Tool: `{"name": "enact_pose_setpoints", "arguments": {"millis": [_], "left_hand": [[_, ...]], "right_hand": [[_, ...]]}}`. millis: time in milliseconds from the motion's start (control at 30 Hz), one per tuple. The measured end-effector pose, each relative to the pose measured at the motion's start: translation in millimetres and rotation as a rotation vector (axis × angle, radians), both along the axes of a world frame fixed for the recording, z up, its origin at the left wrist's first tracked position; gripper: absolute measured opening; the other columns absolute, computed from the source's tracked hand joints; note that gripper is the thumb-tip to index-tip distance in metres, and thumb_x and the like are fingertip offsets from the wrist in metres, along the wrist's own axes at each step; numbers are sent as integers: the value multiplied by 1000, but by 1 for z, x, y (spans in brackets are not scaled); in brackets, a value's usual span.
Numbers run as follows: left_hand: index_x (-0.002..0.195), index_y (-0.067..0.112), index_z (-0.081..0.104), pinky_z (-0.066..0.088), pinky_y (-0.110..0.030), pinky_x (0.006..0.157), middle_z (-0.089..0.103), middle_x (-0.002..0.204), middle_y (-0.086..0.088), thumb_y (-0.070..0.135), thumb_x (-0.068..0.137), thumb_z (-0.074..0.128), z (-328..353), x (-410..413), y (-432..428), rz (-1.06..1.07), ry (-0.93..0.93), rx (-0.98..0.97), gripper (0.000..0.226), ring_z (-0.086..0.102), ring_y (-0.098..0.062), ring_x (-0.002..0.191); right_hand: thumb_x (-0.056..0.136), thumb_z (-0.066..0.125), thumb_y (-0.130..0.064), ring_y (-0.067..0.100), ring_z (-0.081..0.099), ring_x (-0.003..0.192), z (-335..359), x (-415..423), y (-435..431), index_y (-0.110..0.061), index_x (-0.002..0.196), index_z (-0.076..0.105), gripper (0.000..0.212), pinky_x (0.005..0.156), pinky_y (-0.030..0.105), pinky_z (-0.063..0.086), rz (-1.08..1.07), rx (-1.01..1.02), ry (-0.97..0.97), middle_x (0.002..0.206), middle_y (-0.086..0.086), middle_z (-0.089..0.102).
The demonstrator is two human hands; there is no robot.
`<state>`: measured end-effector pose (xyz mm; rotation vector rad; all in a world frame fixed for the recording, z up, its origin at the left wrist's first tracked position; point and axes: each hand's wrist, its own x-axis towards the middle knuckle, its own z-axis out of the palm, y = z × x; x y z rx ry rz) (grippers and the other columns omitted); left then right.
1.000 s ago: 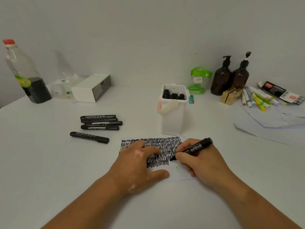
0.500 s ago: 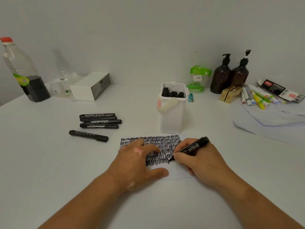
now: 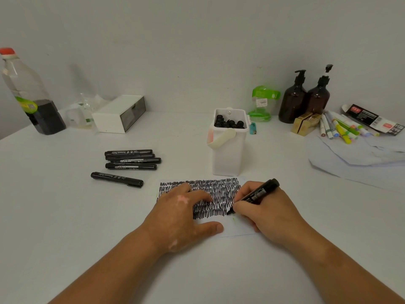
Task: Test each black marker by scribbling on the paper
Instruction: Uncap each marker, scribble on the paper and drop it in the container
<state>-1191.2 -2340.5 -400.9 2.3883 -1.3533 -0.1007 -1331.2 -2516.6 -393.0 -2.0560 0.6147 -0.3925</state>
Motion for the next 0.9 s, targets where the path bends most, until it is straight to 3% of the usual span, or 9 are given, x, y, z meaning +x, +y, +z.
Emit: {"name": "enact_pose_setpoints", "arguments": {"millis": [167, 333, 500, 567, 700, 800, 900], "left_hand": [[125, 47, 53, 38, -23, 85, 47, 100, 17, 83, 68, 60, 0, 0, 0, 0, 2, 0, 68, 46, -5, 96], [125, 47, 52, 39, -25, 85, 47, 98, 17, 85, 67, 58, 1, 0, 0, 1, -9, 15, 69, 46, -7, 95], [125, 48, 52, 42, -26, 89, 48, 101, 16, 85, 67, 58, 2, -1, 0, 5, 12, 20, 69, 48, -8, 97], [125, 48, 52, 43, -27, 89, 49, 102, 16, 85, 66, 58, 2, -1, 0, 7, 14, 23, 69, 48, -8, 98], [129, 45, 50, 43, -28, 94, 50, 106, 17, 82, 68, 61, 4, -2, 0, 9, 13, 20, 72, 49, -8, 102], [133, 44, 46, 41, -23, 89, 49, 103, 19, 70, 74, 68, 7, -3, 1, 7, 68, -52, 68, 48, -5, 97], [125, 46, 47, 43, -17, 71, 55, 101, 17, 30, 87, 69, 11, -1, 2, -11, 272, -202, 46, 54, -8, 81]], "right_hand": [[76, 74, -30, 12, 58, 41, -2, 1, -1, -29, 81, 70, 6, 46, 19, 45, -51, 28, -28, 52, -8, 64], [67, 69, -38, 2, 52, 44, -1, 1, -1, -31, 81, 71, 15, 49, 19, 40, -33, -33, 9, 55, -14, 63], [75, 73, -34, 2, 54, 46, -4, 2, -3, -33, 82, 69, 8, 51, 19, 42, -69, -39, -17, 55, -15, 64], [70, 70, -37, 2, 51, 48, -3, 2, -3, -31, 80, 69, 12, 47, 12, 38, -52, -44, -1, 56, -15, 63], [61, 64, -42, 2, 50, 50, -1, 1, -2, -28, 78, 70, 23, 45, 12, 35, -43, -33, -3, 56, -13, 62], [62, 66, -38, 9, 50, 49, 1, 1, -5, -23, 77, 69, 21, 50, 26, 37, -106, 99, -123, 54, -7, 61], [66, 72, -28, 16, 45, 45, 6, -1, -10, -21, 69, 62, 12, 42, 24, 33, -123, 393, -289, 53, 2, 57]]}}
